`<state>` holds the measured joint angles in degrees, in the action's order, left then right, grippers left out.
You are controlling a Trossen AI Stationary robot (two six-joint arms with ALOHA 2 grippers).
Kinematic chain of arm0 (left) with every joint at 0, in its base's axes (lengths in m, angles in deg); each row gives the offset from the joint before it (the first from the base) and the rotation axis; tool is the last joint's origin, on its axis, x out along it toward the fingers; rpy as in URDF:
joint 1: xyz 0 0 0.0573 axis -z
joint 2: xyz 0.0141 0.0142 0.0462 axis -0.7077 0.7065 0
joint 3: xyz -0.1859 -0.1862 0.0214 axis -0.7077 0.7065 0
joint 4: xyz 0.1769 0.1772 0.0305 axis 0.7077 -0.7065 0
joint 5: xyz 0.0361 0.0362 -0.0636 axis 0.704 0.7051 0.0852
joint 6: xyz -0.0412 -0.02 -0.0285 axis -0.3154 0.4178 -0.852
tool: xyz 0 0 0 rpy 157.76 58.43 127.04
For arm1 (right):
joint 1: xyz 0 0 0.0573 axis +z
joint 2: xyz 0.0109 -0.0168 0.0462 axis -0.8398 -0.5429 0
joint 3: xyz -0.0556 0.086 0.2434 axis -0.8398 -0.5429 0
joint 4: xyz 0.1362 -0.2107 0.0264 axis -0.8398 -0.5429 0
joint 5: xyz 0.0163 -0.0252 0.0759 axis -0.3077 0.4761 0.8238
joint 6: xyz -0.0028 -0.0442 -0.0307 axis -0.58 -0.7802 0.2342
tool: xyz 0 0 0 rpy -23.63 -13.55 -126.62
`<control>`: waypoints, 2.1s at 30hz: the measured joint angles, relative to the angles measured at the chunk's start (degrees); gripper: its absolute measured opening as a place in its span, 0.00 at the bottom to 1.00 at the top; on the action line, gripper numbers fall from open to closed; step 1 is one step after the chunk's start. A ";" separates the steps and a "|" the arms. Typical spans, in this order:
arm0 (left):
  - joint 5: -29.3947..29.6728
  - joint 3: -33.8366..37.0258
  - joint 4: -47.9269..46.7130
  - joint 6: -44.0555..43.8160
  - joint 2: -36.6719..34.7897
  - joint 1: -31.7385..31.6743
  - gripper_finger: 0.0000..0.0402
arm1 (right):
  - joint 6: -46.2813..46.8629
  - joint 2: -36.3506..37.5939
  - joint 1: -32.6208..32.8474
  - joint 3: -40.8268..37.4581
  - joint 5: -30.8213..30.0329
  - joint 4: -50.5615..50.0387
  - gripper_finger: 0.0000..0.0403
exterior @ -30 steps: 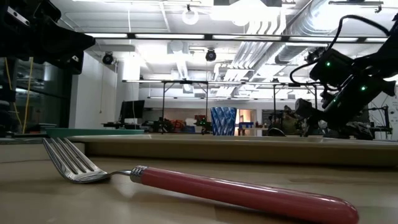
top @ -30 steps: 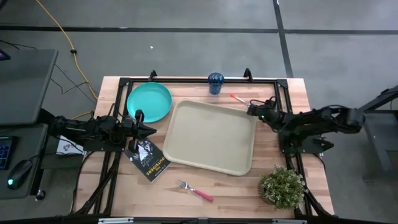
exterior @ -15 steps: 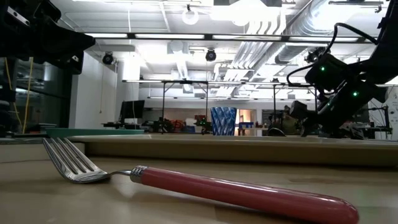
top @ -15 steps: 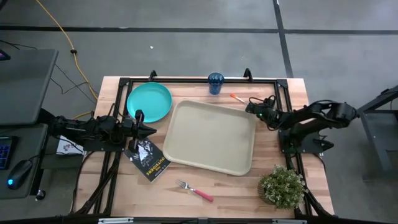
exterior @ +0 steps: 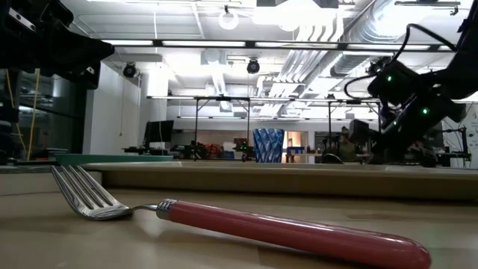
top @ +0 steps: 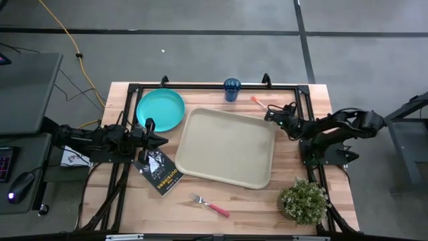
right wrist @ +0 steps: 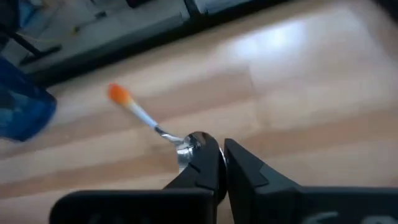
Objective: Pick and place plate/cup/fork/spoon on tray
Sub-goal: Put the white orange spoon on the left side of the gray tray
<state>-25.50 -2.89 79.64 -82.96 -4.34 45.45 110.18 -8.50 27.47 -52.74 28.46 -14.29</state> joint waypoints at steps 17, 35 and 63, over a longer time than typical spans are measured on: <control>-0.01 0.01 0.02 0.00 0.00 0.00 0.00 | -23.74 29.62 7.85 3.36 18.13 -1.67 0.00; 0.00 -0.01 0.01 0.00 -0.01 0.00 0.00 | -55.88 -15.62 22.17 59.37 45.59 -43.64 0.00; 0.01 0.01 0.00 0.00 0.00 0.00 0.00 | -74.24 -63.32 9.63 109.28 68.05 -68.94 0.00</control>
<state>-25.49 -2.87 79.64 -82.96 -4.34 45.46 35.94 -71.82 37.10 56.54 96.51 -83.23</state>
